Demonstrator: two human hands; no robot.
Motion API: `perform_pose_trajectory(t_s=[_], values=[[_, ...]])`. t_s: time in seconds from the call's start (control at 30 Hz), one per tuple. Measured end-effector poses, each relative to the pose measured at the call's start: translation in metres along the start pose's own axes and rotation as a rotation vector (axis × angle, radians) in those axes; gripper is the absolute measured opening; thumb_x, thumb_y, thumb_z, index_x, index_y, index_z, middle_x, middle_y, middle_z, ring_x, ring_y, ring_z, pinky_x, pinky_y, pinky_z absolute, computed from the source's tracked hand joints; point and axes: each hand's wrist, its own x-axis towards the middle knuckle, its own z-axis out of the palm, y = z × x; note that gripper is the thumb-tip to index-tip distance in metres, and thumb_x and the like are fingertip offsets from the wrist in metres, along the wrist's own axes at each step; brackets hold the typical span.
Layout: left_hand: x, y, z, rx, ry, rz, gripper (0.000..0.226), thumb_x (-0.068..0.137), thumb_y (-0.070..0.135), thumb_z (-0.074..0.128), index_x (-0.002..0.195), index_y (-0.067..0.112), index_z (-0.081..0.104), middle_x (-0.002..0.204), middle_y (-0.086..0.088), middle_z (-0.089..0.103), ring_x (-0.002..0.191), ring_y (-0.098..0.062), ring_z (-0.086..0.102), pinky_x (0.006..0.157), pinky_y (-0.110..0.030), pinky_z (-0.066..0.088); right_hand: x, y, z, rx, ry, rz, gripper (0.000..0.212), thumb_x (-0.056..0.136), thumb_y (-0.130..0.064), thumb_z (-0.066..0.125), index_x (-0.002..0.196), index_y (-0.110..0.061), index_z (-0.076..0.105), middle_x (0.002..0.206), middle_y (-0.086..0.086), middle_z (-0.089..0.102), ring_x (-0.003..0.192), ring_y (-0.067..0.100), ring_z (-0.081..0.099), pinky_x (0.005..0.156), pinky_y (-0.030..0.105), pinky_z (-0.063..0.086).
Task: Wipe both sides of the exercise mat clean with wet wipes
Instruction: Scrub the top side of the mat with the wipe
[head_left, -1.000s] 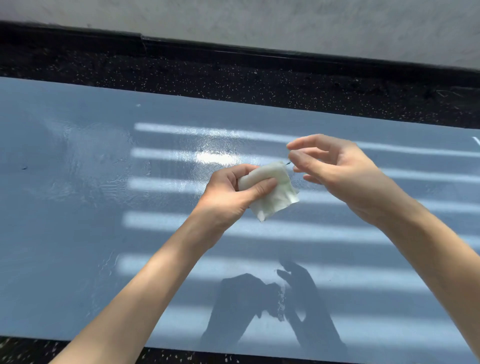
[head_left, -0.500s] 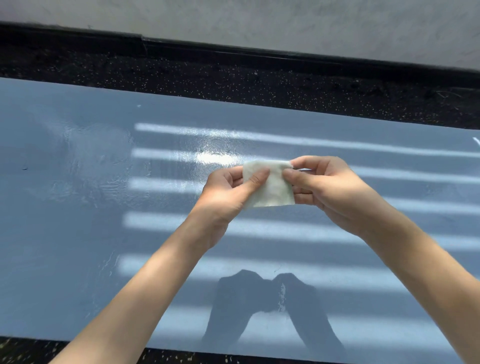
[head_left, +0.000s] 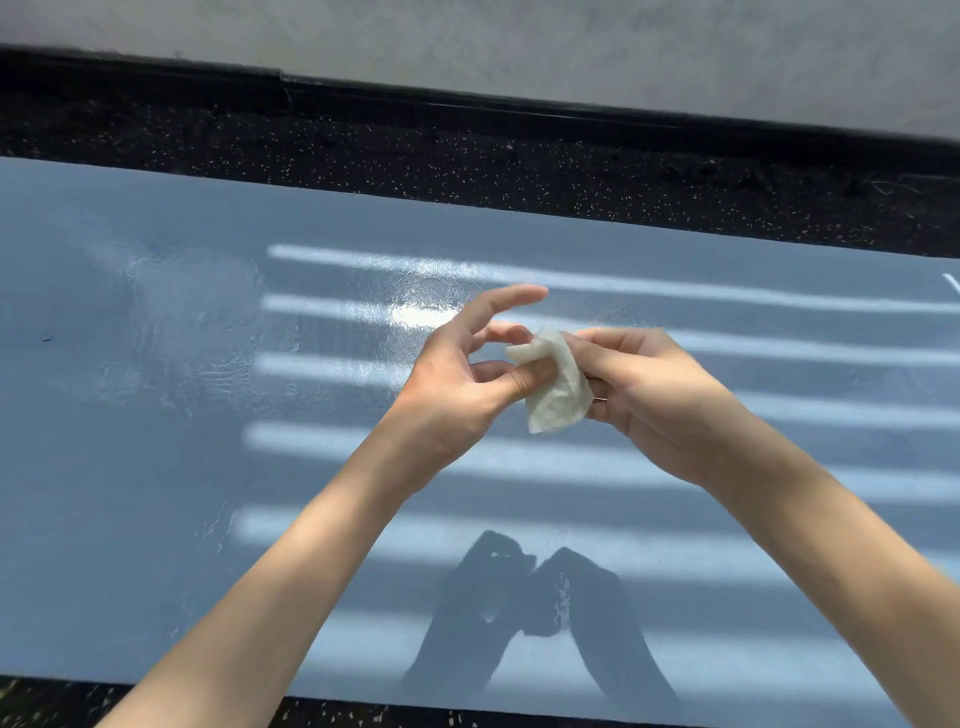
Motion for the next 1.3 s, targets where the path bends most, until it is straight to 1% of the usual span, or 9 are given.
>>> perform_pose_trajectory(t_s=[0.13,0.2,0.37,0.5,0.7,0.83,1.07,1.2,1.3], values=[[0.002,-0.001,0.004,0.119,0.079,-0.005,0.015,0.082,0.036,0.069,0.097,0.032,0.068,0.099,0.009,0.07,0.089,-0.017,0.068,0.087,-0.024,0.048,-0.001,-0.004,0.0,-0.003,-0.121,0.061,0.046,0.098,-0.04,0.041,0.114,-0.007,0.068,0.106,0.01,0.071,0.091,0.016,0.063,0.085,0.031,0.049],[0.003,-0.004,0.005,0.092,0.126,-0.027,0.016,0.083,0.039,0.068,0.093,0.028,0.069,0.097,0.005,0.073,0.093,-0.017,0.068,0.086,-0.025,0.049,-0.003,-0.006,-0.001,-0.051,-0.198,0.033,0.048,0.094,-0.045,0.047,0.118,-0.009,0.067,0.109,0.014,0.068,0.095,0.014,0.059,0.09,0.033,0.048],[0.002,0.0,0.007,-0.043,0.141,-0.044,0.008,0.095,0.014,0.063,0.098,0.008,0.068,0.074,0.01,0.069,0.07,0.0,0.062,0.073,-0.013,0.046,-0.004,-0.002,-0.002,-0.178,-0.137,-0.084,0.02,0.095,-0.012,0.057,0.099,0.005,0.066,0.073,-0.001,0.059,0.077,0.011,0.058,0.082,0.024,0.05],[0.006,0.004,0.009,-0.24,0.258,-0.134,0.008,0.094,0.01,0.064,0.096,0.017,0.062,0.069,0.003,0.068,0.069,-0.01,0.062,0.075,-0.019,0.053,0.0,-0.001,0.001,-0.069,-0.003,-0.132,0.006,0.093,-0.003,0.057,0.097,0.0,0.058,0.076,0.006,0.068,0.071,0.015,0.066,0.071,0.023,0.055],[0.004,0.007,0.012,-0.446,0.244,-0.251,0.005,0.096,0.017,0.06,0.1,0.02,0.058,0.082,-0.002,0.068,0.071,-0.011,0.064,0.065,-0.016,0.05,-0.001,-0.002,-0.003,0.133,-0.073,-0.161,0.036,0.082,-0.015,0.058,0.11,0.006,0.059,0.086,0.013,0.064,0.074,0.018,0.059,0.071,0.021,0.052],[0.006,0.002,0.015,-0.338,0.203,-0.339,0.011,0.097,0.027,0.06,0.102,0.021,0.067,0.089,0.006,0.066,0.081,-0.011,0.057,0.069,-0.02,0.044,0.001,0.003,-0.003,0.259,-0.116,-0.084,0.029,0.081,-0.017,0.058,0.108,-0.008,0.062,0.09,0.003,0.067,0.08,0.013,0.062,0.075,0.023,0.052],[0.004,-0.012,0.019,-0.065,0.266,-0.309,0.009,0.093,0.037,0.063,0.089,0.029,0.066,0.089,0.008,0.062,0.072,0.002,0.052,0.07,-0.02,0.037,0.007,0.02,0.008,0.313,-0.058,-0.018,0.036,0.08,-0.024,0.06,0.115,-0.013,0.06,0.101,0.008,0.068,0.092,0.021,0.065,0.094,0.034,0.05],[0.016,-0.031,0.007,0.072,0.485,-0.339,0.029,0.085,0.04,0.072,0.103,0.027,0.053,0.095,0.008,0.055,0.077,0.0,0.051,0.061,-0.011,0.036,0.017,0.021,0.005,0.348,0.088,-0.02,0.021,0.086,-0.009,0.061,0.106,-0.004,0.058,0.087,0.011,0.067,0.075,0.021,0.068,0.079,0.026,0.056],[0.031,-0.052,-0.014,0.216,0.573,-0.235,0.016,0.094,0.029,0.065,0.104,0.02,0.056,0.094,0.007,0.059,0.083,-0.007,0.056,0.073,-0.017,0.043,0.033,0.022,-0.011,0.294,0.253,-0.001,0.008,0.086,-0.003,0.064,0.089,-0.008,0.06,0.077,0.005,0.066,0.06,0.014,0.066,0.061,0.018,0.055]])
